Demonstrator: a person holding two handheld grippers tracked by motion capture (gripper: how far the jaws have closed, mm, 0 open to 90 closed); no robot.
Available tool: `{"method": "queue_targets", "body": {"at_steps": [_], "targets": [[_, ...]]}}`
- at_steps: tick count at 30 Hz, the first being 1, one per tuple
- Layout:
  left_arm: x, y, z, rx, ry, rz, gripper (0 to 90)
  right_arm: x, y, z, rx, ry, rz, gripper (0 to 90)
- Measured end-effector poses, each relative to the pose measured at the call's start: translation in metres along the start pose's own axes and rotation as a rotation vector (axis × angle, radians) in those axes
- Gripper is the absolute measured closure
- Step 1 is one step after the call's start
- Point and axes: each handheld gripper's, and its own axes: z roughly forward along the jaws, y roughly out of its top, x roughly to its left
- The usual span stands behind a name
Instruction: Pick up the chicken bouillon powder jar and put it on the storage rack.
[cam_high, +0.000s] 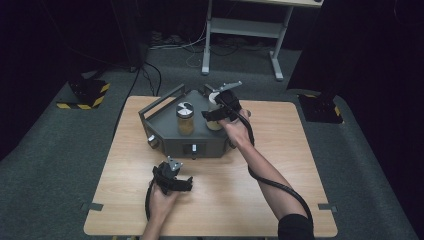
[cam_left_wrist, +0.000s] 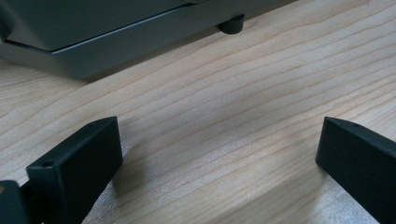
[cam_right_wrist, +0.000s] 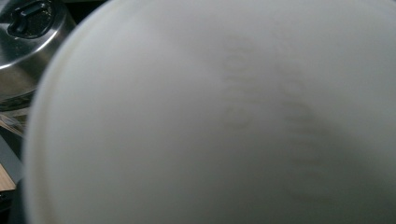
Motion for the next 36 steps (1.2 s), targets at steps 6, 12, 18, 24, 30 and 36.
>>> {"method": "queue_targets", "body": {"at_steps": [6, 12, 18, 24, 30, 36], "targets": [[0.000, 0.000, 0.000, 0.000, 0.000, 0.000, 0.4, 0.000, -0.004, -0.004, -0.016, 0.000, -0.009, 11.3], [0.000, 0.000, 0.000, 0.001, 0.000, 0.000, 0.3, -0.001, -0.008, -0.009, -0.029, 0.010, -0.016, 11.1], [0.000, 0.000, 0.000, 0.000, 0.001, 0.000, 0.4, -0.002, -0.013, -0.013, -0.040, 0.011, -0.020, 11.1], [0.000, 0.000, 0.000, -0.001, -0.001, -0.003, 0.4, -0.005, -0.022, -0.019, -0.050, 0.012, -0.013, 11.2], [0.000, 0.000, 0.000, -0.001, 0.000, -0.001, 0.4, -0.010, -0.033, -0.028, -0.070, 0.015, -0.011, 11.2], [0.000, 0.000, 0.000, 0.000, 0.001, 0.000, 0.3, -0.013, -0.045, -0.039, -0.089, 0.019, -0.009, 11.2]]}}
